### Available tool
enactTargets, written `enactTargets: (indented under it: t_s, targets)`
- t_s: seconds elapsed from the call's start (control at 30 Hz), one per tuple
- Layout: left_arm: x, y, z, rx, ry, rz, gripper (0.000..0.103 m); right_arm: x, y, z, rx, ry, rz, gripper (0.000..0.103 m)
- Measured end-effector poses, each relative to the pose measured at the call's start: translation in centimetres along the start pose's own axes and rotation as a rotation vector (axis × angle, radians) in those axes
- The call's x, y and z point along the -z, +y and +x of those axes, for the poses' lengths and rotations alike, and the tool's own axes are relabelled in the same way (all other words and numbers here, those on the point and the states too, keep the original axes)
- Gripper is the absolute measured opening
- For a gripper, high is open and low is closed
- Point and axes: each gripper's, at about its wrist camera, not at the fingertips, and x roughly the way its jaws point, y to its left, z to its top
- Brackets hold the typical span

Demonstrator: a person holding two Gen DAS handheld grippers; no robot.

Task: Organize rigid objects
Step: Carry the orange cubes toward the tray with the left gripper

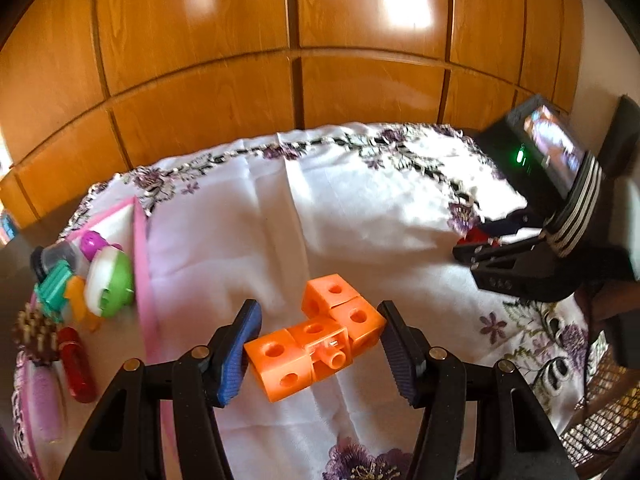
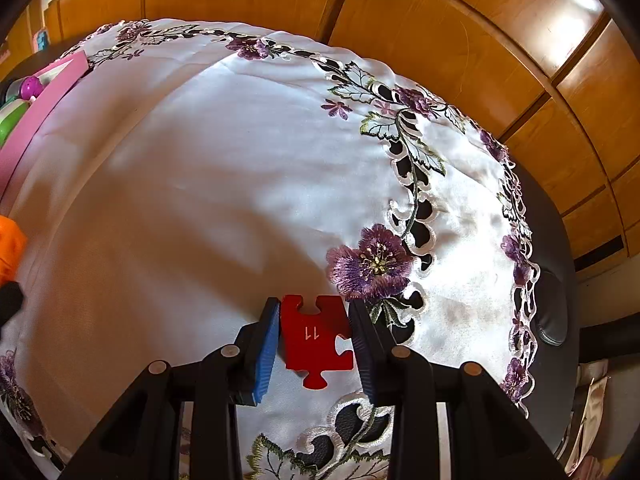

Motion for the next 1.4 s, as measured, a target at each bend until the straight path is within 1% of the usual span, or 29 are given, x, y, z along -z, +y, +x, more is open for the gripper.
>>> enactTargets:
  t_s: [0.3, 0.67, 0.73, 0.87, 0.97, 1.03, 1.07, 1.13, 1.23, 1.27, 1.3, 1.33, 1.37, 1.4]
  targets:
    - [-1.4, 2.3, -3.3, -0.027, -0.060, -0.073, 0.060, 0.1, 0.1, -0.1, 0.008, -0.003, -0.008, 0.034]
    - [-1.3, 5.4, -5.1, -0.071, -0.082, -0.138, 0.060, 0.1, 0.2, -0.1, 0.017, -0.008, -0.020, 0.034]
    - [-1.2, 5.8, -5.2, -0.078, -0.080, -0.144, 0.052, 0.0, 0.2, -0.1, 0.017, -0.008, -0.021, 0.034]
    - [-1.0, 7.0, -5.5, -0.089, -0.079, -0.167, 0.052, 0.0, 0.3, -0.1, 0.018, -0.008, -0.021, 0.034]
    - [-0.7, 8.2, -6.0, -0.092, -0.083, -0.188, 0.047, 0.0, 0.3, -0.1, 0.022, -0.008, -0.027, 0.034]
    - [-0.4, 9.3, -6.4, -0.106, -0.085, -0.195, 0.043, 0.0, 0.3, -0.1, 0.023, -0.009, -0.028, 0.034]
    - [-0.3, 9.9, -6.5, -0.111, -0.085, -0.206, 0.042, 0.0, 0.3, -0.1, 0.023, -0.009, -0.028, 0.034]
    - [0.1, 12.0, -7.2, -0.119, -0.087, -0.262, 0.042, 0.0, 0.3, -0.1, 0.023, -0.008, -0.027, 0.034]
    - [0.9, 14.7, -8.5, -0.168, -0.099, -0.318, 0.042, 0.0, 0.3, -0.1, 0.024, -0.008, -0.028, 0.034]
    - [1.1, 15.1, -8.8, -0.174, -0.106, -0.321, 0.042, 0.0, 0.3, -0.1, 0.024, -0.008, -0.027, 0.034]
    - [1.2, 15.2, -9.1, -0.175, -0.112, -0.317, 0.041, 0.0, 0.3, -0.1, 0.024, -0.008, -0.026, 0.034]
    - [1.2, 15.0, -9.2, -0.156, -0.113, -0.294, 0.041, 0.0, 0.3, -0.1, 0.024, -0.007, -0.025, 0.034]
    - [1.1, 14.6, -9.2, -0.130, -0.108, -0.271, 0.041, 0.0, 0.3, -0.1, 0.024, -0.007, -0.025, 0.034]
    - [0.9, 13.7, -8.9, -0.088, -0.103, -0.230, 0.043, 0.0, 0.4, -0.1, 0.024, -0.007, -0.025, 0.034]
